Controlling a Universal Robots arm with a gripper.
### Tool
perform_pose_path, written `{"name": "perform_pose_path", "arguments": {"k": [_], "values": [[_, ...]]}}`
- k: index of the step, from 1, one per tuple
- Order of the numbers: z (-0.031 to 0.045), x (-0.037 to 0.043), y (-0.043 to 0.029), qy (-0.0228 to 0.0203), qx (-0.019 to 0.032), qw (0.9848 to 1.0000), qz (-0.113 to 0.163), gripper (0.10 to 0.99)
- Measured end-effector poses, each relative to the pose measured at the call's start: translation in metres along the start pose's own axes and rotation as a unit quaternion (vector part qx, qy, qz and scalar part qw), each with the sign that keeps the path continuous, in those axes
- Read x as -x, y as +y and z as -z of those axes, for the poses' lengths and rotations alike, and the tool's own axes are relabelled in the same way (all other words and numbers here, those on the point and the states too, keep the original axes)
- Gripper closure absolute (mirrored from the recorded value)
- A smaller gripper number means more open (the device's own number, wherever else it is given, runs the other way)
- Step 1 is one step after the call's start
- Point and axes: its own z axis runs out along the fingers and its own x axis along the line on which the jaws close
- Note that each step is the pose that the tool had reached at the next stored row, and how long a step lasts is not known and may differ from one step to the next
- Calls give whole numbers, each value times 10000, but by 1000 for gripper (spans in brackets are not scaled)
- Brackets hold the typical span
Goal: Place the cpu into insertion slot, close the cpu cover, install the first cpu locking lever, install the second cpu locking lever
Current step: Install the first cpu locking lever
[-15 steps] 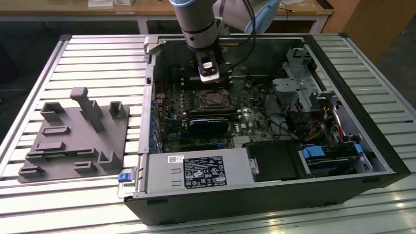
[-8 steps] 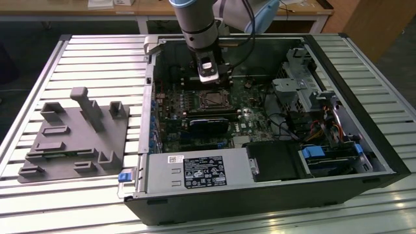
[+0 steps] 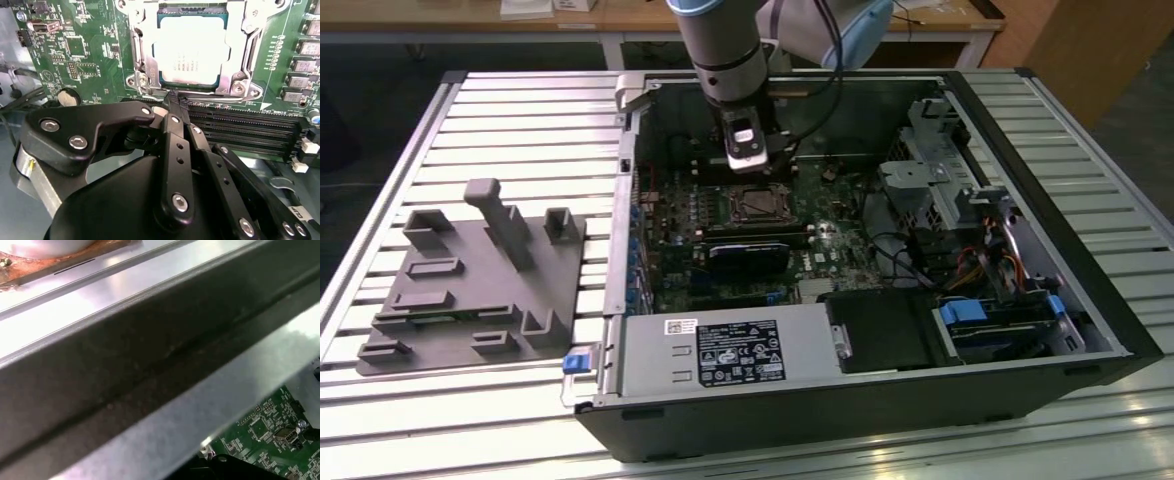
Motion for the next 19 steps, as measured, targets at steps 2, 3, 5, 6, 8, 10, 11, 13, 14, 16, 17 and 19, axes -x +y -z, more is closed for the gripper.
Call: {"name": "perform_pose_path", "arguments": {"k": [2,3,5,6,8,10,11,13,14,16,17,19], "values": [[-6,-1,-1,-12,-14,10000,-23,980],[-9,-1,-2,-16,-18,10000,-35,980],[-13,-2,-3,-18,-21,10000,-48,980],[-15,-3,-3,-19,-22,10000,-50,980],[-19,-1,-2,-18,-23,10000,-51,980],[-24,5,1,-18,-23,10000,-50,980],[-27,8,3,-18,-22,10000,-51,980],[-33,15,7,-17,-19,10000,-51,980],[-34,18,8,-16,-18,10000,-52,980],[-37,22,11,-14,-14,10000,-53,980],[-38,25,13,-8,-5,10000,-56,980],[-37,25,12,8,22,10000,-65,980]]}}
